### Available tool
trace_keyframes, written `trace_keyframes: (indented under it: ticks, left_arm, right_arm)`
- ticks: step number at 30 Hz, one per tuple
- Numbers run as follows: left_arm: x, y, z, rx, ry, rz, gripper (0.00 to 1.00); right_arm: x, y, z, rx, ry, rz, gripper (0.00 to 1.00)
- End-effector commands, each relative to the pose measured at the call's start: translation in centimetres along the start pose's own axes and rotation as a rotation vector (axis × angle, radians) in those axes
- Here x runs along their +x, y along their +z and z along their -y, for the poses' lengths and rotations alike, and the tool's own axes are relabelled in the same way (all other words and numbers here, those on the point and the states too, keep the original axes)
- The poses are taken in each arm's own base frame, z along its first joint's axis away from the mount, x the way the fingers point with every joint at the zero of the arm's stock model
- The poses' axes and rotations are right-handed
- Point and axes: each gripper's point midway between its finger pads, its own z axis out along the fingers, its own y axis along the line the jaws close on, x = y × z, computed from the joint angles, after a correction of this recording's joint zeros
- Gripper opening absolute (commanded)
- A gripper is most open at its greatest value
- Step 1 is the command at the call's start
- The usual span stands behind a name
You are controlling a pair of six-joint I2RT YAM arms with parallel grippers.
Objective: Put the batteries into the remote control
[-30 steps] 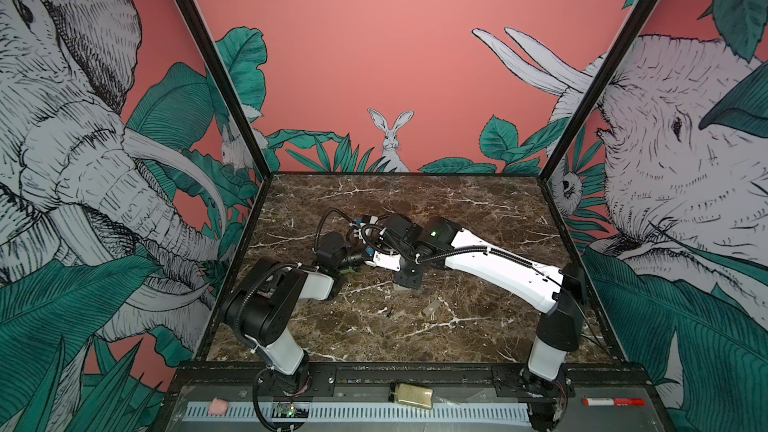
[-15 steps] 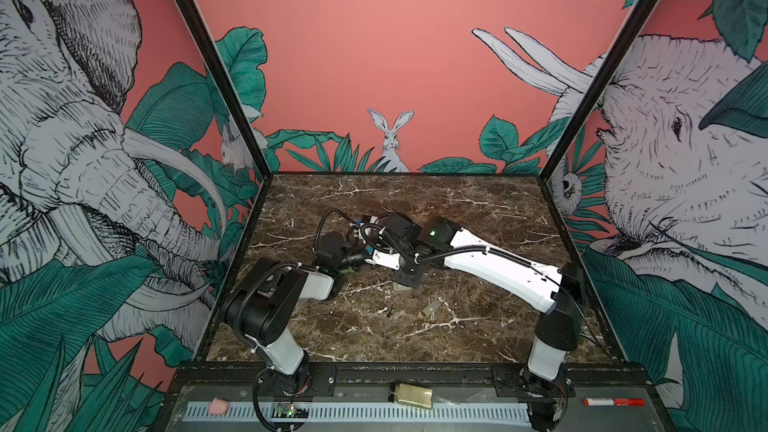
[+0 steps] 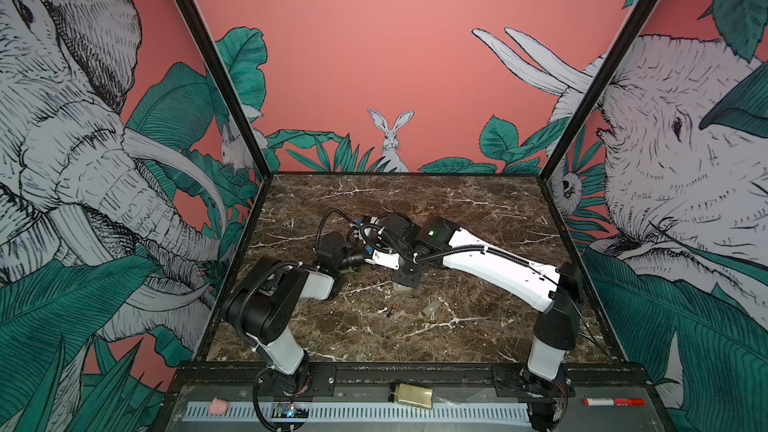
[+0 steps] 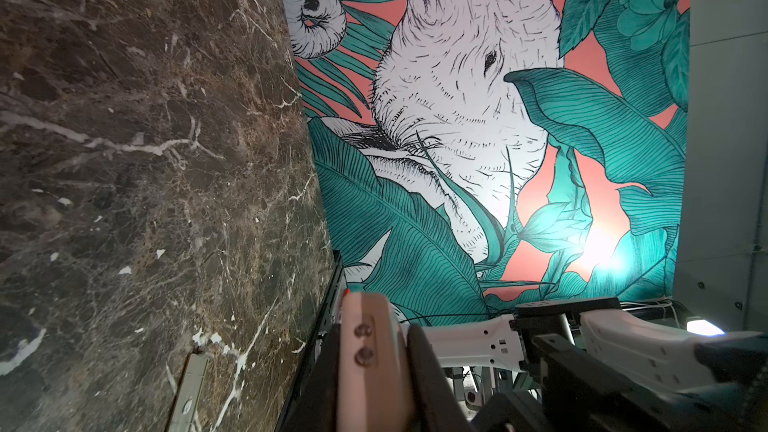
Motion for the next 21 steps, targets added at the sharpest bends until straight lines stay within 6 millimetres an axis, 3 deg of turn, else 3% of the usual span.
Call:
trace_keyframes:
  ticks: [1,12,21]
  left_arm:
    - [0.5,0.6,4.7,0.117,0.090,-0.060,0.00]
    - [-0.5,0.5,3.4,0.069,0.086,-0.029,0.00]
    - [-1.1,0.2,2.5,0.015,0.083,-0.001,0.00]
  right_arm:
    - [-1.6,1.8,0.9,0.024,0.027,0.028,0.10]
    - [-1.9,0.3,1.5,0.055,0.063,0.068,0.13]
    - [-2.5,-1.7,2.5,0.096,0.189,0.111,0.20]
